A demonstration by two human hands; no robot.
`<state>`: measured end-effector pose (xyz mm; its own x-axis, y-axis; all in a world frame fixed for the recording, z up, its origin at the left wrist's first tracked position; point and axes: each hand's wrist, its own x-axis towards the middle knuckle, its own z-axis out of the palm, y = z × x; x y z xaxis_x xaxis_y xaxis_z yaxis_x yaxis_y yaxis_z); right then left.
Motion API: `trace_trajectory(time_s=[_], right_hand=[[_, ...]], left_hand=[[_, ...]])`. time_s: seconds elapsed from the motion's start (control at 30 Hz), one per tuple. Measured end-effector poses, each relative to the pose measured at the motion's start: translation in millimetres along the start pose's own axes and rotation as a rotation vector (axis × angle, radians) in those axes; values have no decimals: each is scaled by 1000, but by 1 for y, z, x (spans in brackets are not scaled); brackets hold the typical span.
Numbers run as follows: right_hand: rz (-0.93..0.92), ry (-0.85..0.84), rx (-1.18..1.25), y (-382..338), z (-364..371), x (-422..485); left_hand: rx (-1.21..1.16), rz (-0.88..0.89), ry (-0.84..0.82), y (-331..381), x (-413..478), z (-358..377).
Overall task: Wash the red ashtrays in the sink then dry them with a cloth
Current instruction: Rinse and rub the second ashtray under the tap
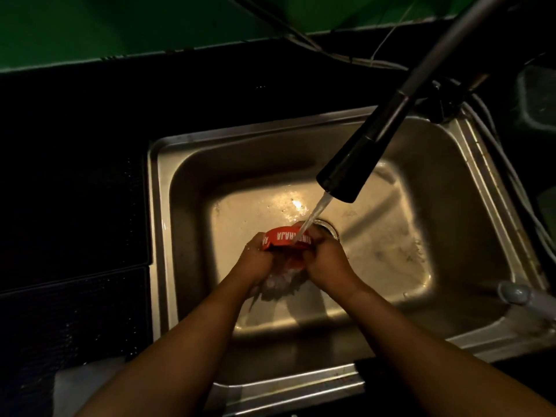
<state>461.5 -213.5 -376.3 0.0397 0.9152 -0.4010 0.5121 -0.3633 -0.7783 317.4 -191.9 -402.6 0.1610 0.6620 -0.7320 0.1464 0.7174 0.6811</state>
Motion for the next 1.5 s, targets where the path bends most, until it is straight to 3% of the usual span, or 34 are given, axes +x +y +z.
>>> trace_trajectory(time_s=[0.1, 0.2, 0.3, 0.43, 0.6, 0.7, 0.8, 1.0, 1.1, 1.2, 1.27, 1.37, 1.43, 1.5], right_hand=[[-7, 30, 147, -6, -6, 0], [167, 28, 649, -10, -8, 0], [253, -141, 1064, -22, -12, -4], [472, -275, 1119, -21, -9, -9], [772, -497, 1162, -18, -19, -18], [789, -618, 1106, -21, -28, -25], [765, -607, 1002, -20, -33, -30], [550, -315, 821, -22, -37, -32], [428, -210, 923, -38, -33, -30], [445, -188, 1040, -57, -32, -28], [441, -168, 973, -62, -29, -26], [320, -139, 517, -70, -24, -24], [140, -165, 10, -72, -22, -25], [-76, -224, -301, -73, -25, -30]], left_hand=[[92, 163, 60, 9, -13, 3], [170, 349, 95, 21, -33, 7], [349, 530, 63, 38, -53, 10], [530, 696, -44, 60, -58, 14], [770, 896, -42, 73, -45, 8], [795, 824, 22, 78, -38, 9], [745, 628, 96, 77, -25, 9], [196, 143, 25, 69, -20, 2], [-66, -76, 0, 58, -29, 7], [-257, -112, 9, 46, -34, 9], [-270, -43, 3, 33, -36, 9], [-345, -27, -69, 17, -42, 7], [-480, -155, -158, 14, -45, 4], [-664, -260, -244, 21, -45, -2]])
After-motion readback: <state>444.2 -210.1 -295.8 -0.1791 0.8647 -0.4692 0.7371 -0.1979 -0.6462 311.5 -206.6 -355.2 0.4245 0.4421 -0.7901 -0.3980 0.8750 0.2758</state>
